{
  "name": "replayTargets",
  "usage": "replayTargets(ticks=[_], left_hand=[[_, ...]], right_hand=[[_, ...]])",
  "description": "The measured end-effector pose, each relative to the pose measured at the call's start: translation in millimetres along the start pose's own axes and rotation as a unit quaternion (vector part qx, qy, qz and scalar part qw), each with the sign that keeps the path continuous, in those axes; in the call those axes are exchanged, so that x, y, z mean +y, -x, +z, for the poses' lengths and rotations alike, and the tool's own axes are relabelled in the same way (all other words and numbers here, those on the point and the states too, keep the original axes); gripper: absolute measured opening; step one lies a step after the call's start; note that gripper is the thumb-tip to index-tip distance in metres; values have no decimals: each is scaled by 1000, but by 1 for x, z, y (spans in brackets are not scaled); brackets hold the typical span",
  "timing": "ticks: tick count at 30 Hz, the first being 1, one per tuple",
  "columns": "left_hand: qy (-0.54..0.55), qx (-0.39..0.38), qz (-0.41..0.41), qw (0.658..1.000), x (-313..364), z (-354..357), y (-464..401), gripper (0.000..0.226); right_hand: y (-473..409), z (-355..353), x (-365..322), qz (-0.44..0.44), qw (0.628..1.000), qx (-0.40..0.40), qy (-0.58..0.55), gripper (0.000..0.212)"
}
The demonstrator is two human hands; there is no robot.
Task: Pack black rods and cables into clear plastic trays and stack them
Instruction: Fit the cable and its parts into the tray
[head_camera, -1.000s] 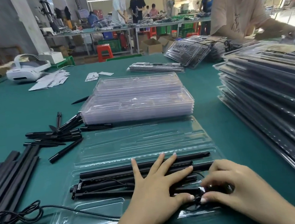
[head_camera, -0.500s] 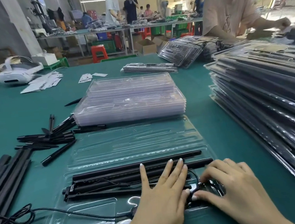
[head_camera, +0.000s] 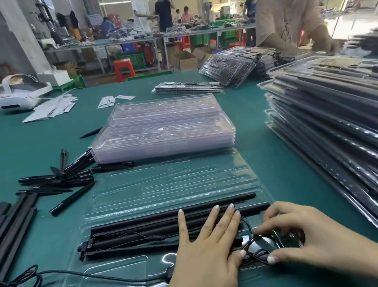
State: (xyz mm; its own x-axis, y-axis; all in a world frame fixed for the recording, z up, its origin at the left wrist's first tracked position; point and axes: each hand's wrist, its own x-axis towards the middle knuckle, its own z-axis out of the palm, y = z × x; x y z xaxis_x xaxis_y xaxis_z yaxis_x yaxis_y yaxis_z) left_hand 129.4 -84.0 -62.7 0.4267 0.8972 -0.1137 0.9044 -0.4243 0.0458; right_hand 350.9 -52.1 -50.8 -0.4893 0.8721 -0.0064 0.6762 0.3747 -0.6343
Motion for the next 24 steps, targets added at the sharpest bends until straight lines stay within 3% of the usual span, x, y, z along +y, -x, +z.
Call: replayTargets(ticks=[5,9,13,16,19,21,24], left_hand=[[97,-14,29,995,-9,-8,-9,65],[135,-11,16,991,-7,-2,-11,72],[33,20,-35,999,-6,3,-4,67],[7,63,-15,998,0,9,-2,49],[-20,135,-14,991,4,10,-6,54],[-18,137,-27,990,9,8,-7,56],[-21,130,-31,991,14,8,-6,58]], right_hand=[[-9,-3,1,-14,998,-45,47,47],[-14,-1,5,-5,999,-17,29,41],[-18,5,8,-18,999,13,40,34],[-14,8,8,-35,998,24,48,34],[-3,12,9,-47,996,60,34,33],[3,14,9,-56,993,87,48,39],[9,18,4,-143,964,139,177,42]])
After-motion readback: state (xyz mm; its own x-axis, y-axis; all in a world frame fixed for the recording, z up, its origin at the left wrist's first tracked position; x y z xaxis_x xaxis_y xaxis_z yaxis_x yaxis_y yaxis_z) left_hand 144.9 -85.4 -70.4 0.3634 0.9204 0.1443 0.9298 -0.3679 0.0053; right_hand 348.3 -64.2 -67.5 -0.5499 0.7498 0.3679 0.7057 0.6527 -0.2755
